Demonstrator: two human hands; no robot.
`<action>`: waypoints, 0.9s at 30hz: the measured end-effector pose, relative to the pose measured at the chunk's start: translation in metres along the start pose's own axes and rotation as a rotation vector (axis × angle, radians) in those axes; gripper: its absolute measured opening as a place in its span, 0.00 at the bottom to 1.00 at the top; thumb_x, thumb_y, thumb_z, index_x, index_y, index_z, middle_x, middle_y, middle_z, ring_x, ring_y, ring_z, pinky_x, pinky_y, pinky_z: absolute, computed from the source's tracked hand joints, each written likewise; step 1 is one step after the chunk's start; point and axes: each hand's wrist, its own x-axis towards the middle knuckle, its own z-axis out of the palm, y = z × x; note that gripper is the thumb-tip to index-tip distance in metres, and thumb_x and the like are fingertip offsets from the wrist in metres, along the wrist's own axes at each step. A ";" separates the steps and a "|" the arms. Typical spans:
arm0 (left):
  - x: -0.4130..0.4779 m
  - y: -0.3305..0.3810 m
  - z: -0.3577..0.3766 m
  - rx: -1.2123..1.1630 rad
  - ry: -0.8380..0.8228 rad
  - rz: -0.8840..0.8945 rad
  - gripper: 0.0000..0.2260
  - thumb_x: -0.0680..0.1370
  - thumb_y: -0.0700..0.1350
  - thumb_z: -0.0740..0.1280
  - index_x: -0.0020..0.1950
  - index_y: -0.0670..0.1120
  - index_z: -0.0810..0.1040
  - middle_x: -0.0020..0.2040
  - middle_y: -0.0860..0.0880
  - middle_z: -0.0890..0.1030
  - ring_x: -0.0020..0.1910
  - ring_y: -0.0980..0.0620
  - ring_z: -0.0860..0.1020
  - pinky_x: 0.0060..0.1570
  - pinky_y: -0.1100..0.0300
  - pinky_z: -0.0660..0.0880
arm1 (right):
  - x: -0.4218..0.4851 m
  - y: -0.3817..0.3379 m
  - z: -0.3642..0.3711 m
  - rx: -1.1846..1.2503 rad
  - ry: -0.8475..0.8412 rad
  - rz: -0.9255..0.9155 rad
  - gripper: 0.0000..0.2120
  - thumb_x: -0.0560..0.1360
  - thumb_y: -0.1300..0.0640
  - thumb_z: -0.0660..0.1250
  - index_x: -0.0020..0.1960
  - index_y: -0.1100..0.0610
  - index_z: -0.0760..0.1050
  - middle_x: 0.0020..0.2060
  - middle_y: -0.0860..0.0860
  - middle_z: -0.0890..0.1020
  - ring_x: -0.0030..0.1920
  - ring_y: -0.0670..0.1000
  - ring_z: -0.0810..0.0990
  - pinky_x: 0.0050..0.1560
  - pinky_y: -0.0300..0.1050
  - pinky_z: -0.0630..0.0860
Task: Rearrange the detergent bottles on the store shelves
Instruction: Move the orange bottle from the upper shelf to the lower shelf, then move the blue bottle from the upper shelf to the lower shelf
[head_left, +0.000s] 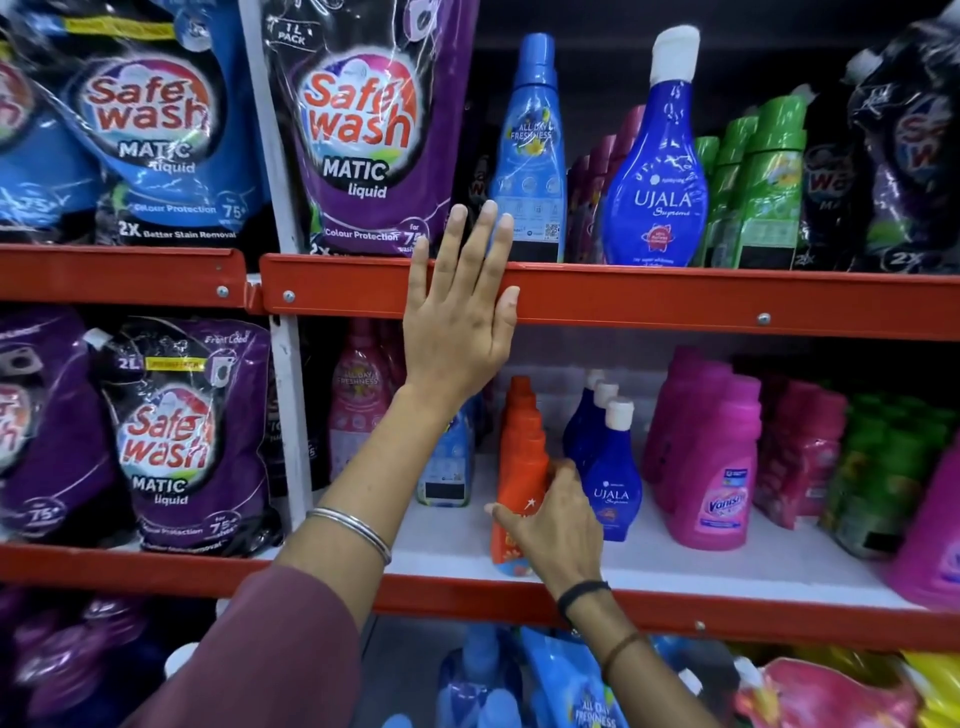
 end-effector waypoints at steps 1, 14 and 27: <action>0.000 0.000 0.000 -0.001 0.002 0.000 0.23 0.83 0.51 0.49 0.78 0.46 0.57 0.77 0.46 0.63 0.77 0.47 0.55 0.76 0.48 0.46 | -0.001 0.000 0.001 -0.023 0.000 -0.011 0.35 0.60 0.40 0.75 0.56 0.55 0.63 0.51 0.54 0.79 0.50 0.58 0.79 0.41 0.47 0.74; 0.002 0.006 -0.008 -0.029 -0.068 -0.032 0.23 0.83 0.50 0.51 0.78 0.45 0.57 0.78 0.47 0.61 0.78 0.46 0.56 0.76 0.46 0.46 | 0.005 -0.002 -0.059 0.145 0.198 -0.154 0.33 0.62 0.32 0.69 0.55 0.54 0.66 0.48 0.49 0.76 0.47 0.51 0.76 0.43 0.46 0.76; 0.030 0.071 -0.010 -0.141 -0.086 -0.129 0.26 0.81 0.53 0.51 0.78 0.45 0.56 0.79 0.47 0.58 0.78 0.48 0.54 0.75 0.45 0.49 | 0.127 -0.104 -0.212 0.129 0.539 -0.421 0.24 0.68 0.47 0.70 0.54 0.62 0.69 0.51 0.57 0.73 0.53 0.58 0.72 0.57 0.51 0.69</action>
